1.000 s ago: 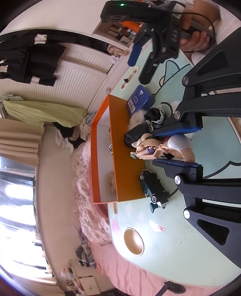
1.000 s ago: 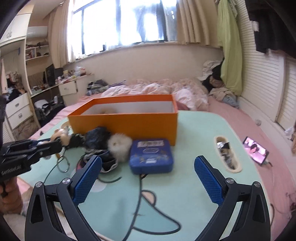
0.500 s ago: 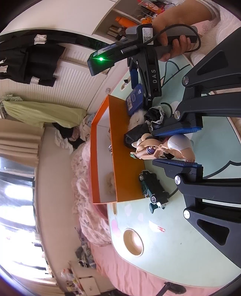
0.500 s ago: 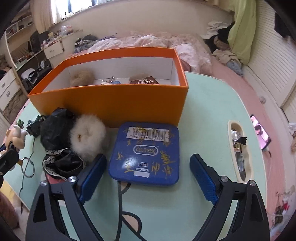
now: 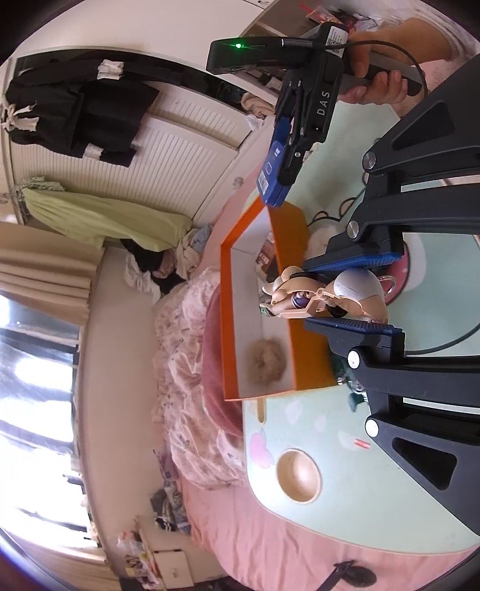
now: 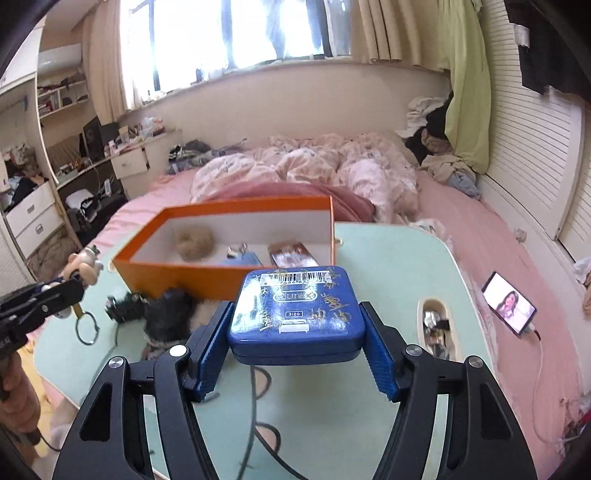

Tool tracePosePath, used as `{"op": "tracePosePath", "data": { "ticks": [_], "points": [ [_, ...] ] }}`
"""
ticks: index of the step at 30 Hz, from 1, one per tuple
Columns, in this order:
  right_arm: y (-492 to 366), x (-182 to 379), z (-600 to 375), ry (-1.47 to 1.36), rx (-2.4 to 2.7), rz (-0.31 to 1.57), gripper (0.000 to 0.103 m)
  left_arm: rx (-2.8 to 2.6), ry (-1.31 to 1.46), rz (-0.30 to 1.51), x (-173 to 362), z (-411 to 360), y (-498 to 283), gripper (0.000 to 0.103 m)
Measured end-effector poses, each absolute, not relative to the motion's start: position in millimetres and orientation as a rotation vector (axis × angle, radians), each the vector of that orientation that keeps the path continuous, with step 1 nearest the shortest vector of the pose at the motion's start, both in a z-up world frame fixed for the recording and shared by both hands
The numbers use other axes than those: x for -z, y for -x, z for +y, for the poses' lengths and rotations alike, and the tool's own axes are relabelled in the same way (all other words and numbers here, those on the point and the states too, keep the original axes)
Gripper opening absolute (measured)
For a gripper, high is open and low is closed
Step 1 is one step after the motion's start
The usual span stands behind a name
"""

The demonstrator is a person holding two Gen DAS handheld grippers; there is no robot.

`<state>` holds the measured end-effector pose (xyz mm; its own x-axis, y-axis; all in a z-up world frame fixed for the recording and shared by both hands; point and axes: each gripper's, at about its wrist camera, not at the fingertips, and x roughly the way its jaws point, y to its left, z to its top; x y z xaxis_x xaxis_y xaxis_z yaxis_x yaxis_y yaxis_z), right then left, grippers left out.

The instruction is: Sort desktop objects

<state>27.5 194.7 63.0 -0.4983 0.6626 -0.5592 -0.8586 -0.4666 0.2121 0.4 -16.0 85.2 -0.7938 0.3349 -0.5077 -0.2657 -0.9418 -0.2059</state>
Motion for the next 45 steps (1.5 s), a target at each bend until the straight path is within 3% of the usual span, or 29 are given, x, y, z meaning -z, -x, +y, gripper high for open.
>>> {"op": "tracePosePath", "data": {
  "ticks": [8,10,11,12,15,27,30,33,34,36,38,45],
  "points": [
    [20,-83,278,0.471,-2.099,0.759,0.067,-2.734,0.954,-0.163,-101,-5,108,0.022],
    [34,-73,297,0.52,-2.108,0.805,0.067,-2.728,1.056,-0.123,-86,-3,132,0.043],
    [38,-66,302,0.557,-2.092,0.826,0.068,-2.729,1.129,-0.105,-77,-2,140,0.074],
    [40,-60,307,0.59,-2.067,0.849,0.068,-2.735,1.169,-0.096,-69,-3,144,0.08],
    [40,-59,300,0.585,-2.051,0.769,0.077,-2.757,1.139,-0.049,-56,-2,136,0.081],
    [41,-56,263,0.679,-2.004,0.611,0.077,-2.766,1.051,0.08,-56,12,95,0.081],
    [37,-57,252,0.674,-2.022,0.605,0.077,-2.747,0.988,0.001,-64,7,79,0.081],
    [14,-71,233,0.473,-2.037,0.629,0.077,-2.773,0.874,-0.095,-83,-6,52,0.081],
    [4,-77,220,0.402,-2.044,0.613,0.077,-2.779,0.846,-0.106,-89,-9,41,0.082],
    [-5,-83,199,0.358,-2.07,0.598,0.077,-2.791,0.829,-0.079,-93,-14,16,0.093],
    [-10,-83,174,0.375,-2.11,0.584,0.077,-2.817,0.816,-0.034,-86,-19,-9,0.098],
    [6,-34,126,0.646,-2.14,0.511,0.08,-2.799,0.994,0.038,-27,-17,-39,0.098]
  ]
}}
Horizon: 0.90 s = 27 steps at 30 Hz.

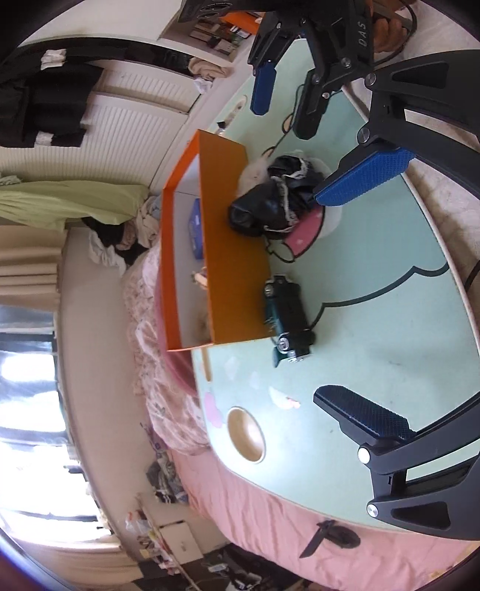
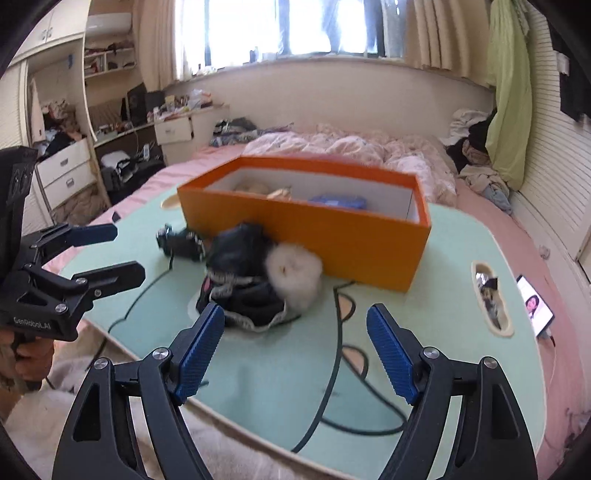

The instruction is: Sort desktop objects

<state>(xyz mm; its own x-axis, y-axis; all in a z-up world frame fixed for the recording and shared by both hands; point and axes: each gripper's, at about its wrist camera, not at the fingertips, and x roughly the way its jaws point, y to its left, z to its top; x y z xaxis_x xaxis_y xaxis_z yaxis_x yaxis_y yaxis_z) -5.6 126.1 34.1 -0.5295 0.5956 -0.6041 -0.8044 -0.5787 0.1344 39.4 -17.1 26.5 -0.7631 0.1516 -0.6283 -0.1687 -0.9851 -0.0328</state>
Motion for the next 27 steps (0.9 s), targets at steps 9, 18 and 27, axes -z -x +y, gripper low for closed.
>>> {"op": "tracePosePath", "data": {
  "ticks": [9,18,27],
  "points": [
    [13,-6,145,0.675,-2.063,0.518,0.102,-2.807,1.118,0.04,3,-8,-26,0.103],
    [11,-5,143,0.652,-2.077,0.5,0.102,-2.814,1.115,0.04,3,-11,-26,0.103],
    [9,-4,142,0.653,-2.079,0.497,0.102,-2.814,1.115,0.04,3,-11,-26,0.103]
  ]
}}
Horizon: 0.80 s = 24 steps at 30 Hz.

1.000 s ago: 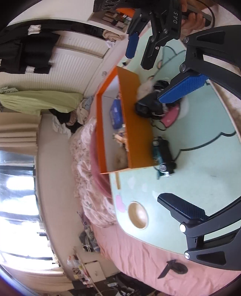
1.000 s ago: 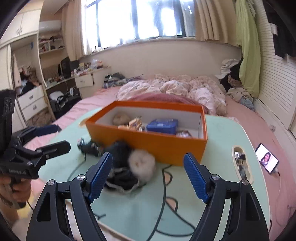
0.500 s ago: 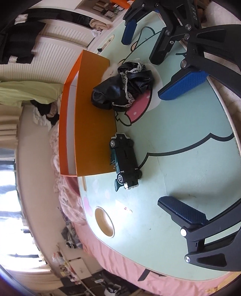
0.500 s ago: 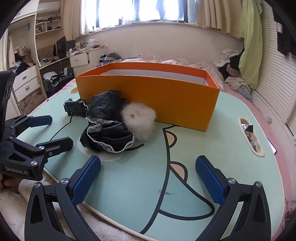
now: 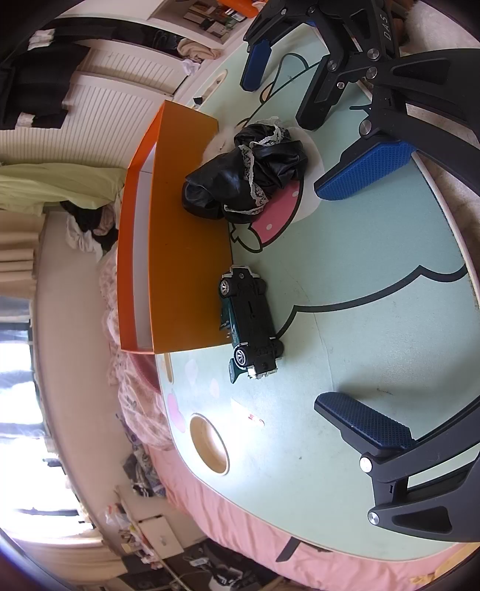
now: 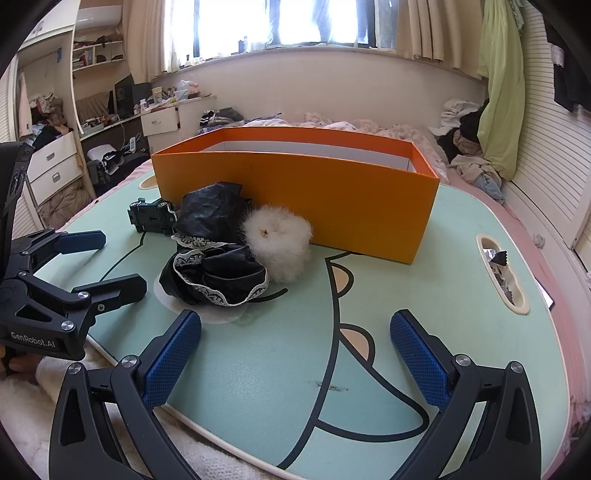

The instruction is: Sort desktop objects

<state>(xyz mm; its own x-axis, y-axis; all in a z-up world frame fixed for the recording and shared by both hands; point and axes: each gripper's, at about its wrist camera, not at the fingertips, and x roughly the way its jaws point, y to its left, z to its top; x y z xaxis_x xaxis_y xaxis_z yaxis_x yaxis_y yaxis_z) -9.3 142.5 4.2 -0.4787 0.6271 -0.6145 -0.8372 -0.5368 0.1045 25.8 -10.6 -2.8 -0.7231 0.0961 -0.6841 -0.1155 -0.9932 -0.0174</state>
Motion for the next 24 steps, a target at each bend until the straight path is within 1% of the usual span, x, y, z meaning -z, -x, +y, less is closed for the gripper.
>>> {"op": "tracePosePath", "data": {
  "ticks": [11,14,17,20,21,22,24],
  "points": [
    [6,-6,139,0.615,-2.11,0.517,0.102,-2.814,1.114,0.038,3,-11,-25,0.103],
    [3,-18,131,0.528,-2.173,0.483,0.089,-2.814,1.115,0.04,3,-10,-26,0.103],
    [22,-38,124,0.498,-2.231,0.364,0.088,-2.815,1.115,0.041,3,-11,-26,0.103],
    [45,-48,136,0.526,-2.23,0.343,0.088,-2.814,1.115,0.039,3,-10,-26,0.103],
    [54,-46,141,0.564,-2.215,0.346,0.086,-2.814,1.114,0.039,3,-10,-26,0.103],
    [62,-43,146,0.611,-2.194,0.347,0.081,-2.815,1.114,0.04,3,-10,-26,0.103],
    [70,-31,151,0.691,-2.171,0.366,0.044,-2.815,1.116,0.039,3,-10,-26,0.103]
  ]
}}
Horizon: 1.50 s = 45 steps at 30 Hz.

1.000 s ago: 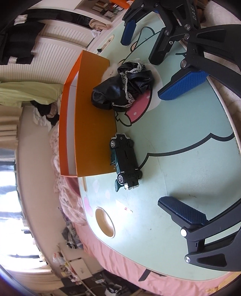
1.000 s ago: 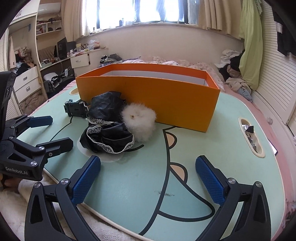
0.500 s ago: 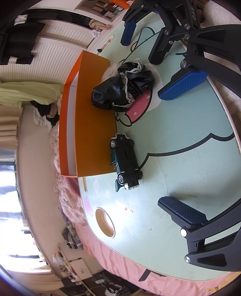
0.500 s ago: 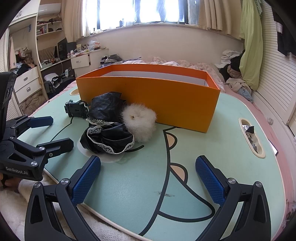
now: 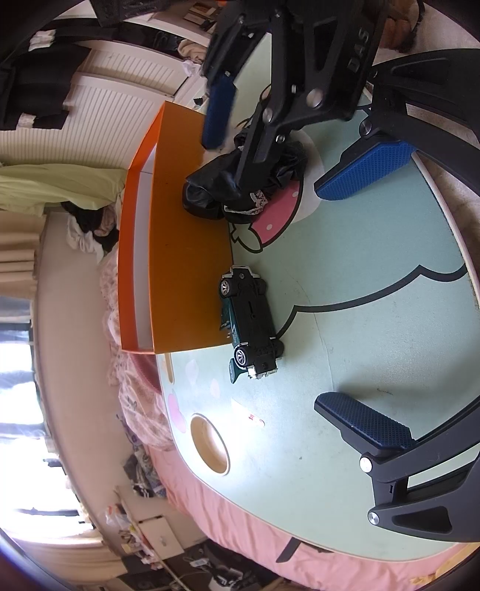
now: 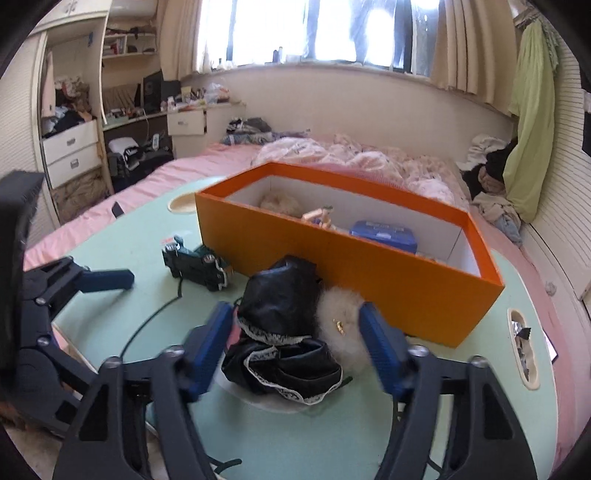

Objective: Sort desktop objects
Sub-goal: 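Grasp the green toy car with the left tool while the right tool grasps the black lace pouch, then carry the green car into the box with the left tool while the right tool drops the pouch in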

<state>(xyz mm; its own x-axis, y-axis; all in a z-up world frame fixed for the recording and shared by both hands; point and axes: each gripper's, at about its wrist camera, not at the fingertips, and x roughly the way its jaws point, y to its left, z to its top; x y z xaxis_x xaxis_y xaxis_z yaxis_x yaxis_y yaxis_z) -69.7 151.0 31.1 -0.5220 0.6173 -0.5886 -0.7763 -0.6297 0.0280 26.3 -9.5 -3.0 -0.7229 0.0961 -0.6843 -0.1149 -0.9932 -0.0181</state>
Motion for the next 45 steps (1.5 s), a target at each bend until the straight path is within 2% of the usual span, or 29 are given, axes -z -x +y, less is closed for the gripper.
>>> {"op": "tracePosePath", "data": {
  "ticks": [1,2,5,11,16,22,29,31,32,33,34,41,45],
  "points": [
    [67,-29,150,0.685,-2.19,0.365,0.041,-2.816,1.115,0.039,3,-10,-27,0.103],
    [64,-29,148,0.667,-2.208,0.356,0.026,-2.816,1.114,0.039,3,-10,-26,0.103],
    [54,-28,141,0.632,-2.244,0.348,0.021,-2.816,1.114,0.039,4,-11,-26,0.103],
    [15,-32,125,0.362,-2.342,0.391,0.02,-2.823,1.111,0.03,3,-8,-22,0.103],
    [-1,-42,113,0.176,-2.322,0.352,0.02,-2.82,1.069,-0.108,-4,-22,-17,0.103],
    [-8,-40,125,0.136,-2.28,0.431,0.02,-2.838,1.078,-0.213,-12,-38,6,0.103],
    [-9,-39,127,0.15,-2.292,0.449,0.021,-2.829,1.229,-0.111,-10,-16,38,0.103],
    [-8,-39,125,0.155,-2.293,0.444,0.021,-2.843,1.274,-0.079,-8,-10,47,0.1],
    [-7,-38,125,0.157,-2.296,0.443,0.02,-2.847,1.288,-0.072,-7,-9,50,0.093],
    [-7,-38,125,0.159,-2.295,0.441,0.02,-2.846,1.299,-0.074,-4,-8,51,0.079],
    [-7,-38,125,0.159,-2.296,0.441,0.02,-2.839,1.312,-0.081,-2,-8,52,0.075],
    [-9,-38,128,0.163,-2.299,0.456,0.02,-2.859,1.123,-0.051,-14,-4,21,0.072],
    [-9,-45,134,0.168,-2.272,0.463,0.02,-2.852,1.025,-0.066,-38,-1,10,0.072]
  ]
}}
